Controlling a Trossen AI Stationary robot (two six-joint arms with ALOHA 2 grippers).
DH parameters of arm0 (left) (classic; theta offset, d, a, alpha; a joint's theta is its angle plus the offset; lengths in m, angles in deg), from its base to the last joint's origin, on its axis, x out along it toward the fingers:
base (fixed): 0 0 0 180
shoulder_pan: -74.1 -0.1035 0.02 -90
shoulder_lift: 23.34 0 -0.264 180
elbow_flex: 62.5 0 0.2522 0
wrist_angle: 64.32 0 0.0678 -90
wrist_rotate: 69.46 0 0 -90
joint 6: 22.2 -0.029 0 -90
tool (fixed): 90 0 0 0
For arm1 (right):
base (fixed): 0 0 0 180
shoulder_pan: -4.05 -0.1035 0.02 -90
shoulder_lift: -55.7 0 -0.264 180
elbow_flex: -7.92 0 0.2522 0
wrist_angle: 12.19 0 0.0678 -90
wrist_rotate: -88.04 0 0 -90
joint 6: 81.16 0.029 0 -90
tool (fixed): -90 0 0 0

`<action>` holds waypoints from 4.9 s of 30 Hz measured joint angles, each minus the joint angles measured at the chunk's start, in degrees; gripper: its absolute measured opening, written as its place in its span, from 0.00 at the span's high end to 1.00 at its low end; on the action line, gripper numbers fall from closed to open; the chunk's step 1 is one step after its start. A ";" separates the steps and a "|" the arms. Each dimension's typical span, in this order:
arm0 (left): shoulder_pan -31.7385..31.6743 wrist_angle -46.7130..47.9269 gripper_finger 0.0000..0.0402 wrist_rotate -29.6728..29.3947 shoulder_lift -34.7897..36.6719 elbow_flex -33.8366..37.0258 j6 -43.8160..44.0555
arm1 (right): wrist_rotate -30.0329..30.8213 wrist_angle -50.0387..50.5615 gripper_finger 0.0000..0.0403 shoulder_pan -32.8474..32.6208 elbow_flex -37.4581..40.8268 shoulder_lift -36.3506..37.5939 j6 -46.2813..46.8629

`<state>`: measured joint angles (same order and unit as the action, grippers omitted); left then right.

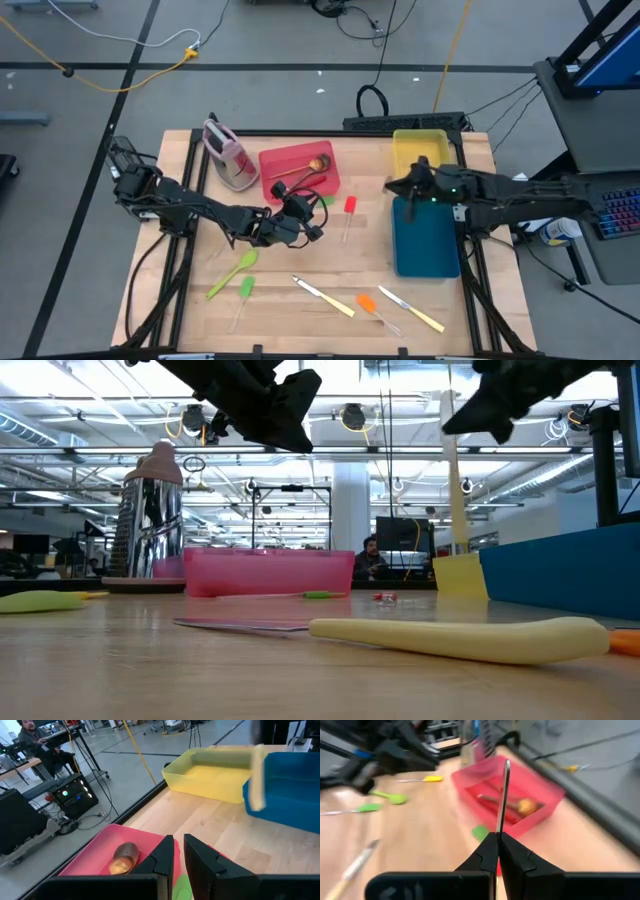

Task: Pick & Place Kitchen Items
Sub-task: Put the left yellow knife into the blue bin

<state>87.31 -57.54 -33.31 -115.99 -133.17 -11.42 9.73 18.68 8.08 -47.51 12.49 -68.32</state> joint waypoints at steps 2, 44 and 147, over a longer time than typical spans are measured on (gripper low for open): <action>0.00 -0.02 0.88 0.00 0.00 0.00 0.00 | -2.90 1.66 0.99 0.00 0.00 2.20 2.75; -0.29 2.95 0.88 0.00 -0.02 0.04 1.44 | -25.33 9.36 0.98 -4.04 25.69 7.19 37.41; 1.85 -3.87 0.92 42.99 -15.69 0.23 -13.28 | -8.74 -41.80 0.76 -6.10 27.08 -1.80 0.72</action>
<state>89.16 -61.41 9.68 -131.67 -132.94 -24.69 0.99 -23.12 1.98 -20.43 10.69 -67.60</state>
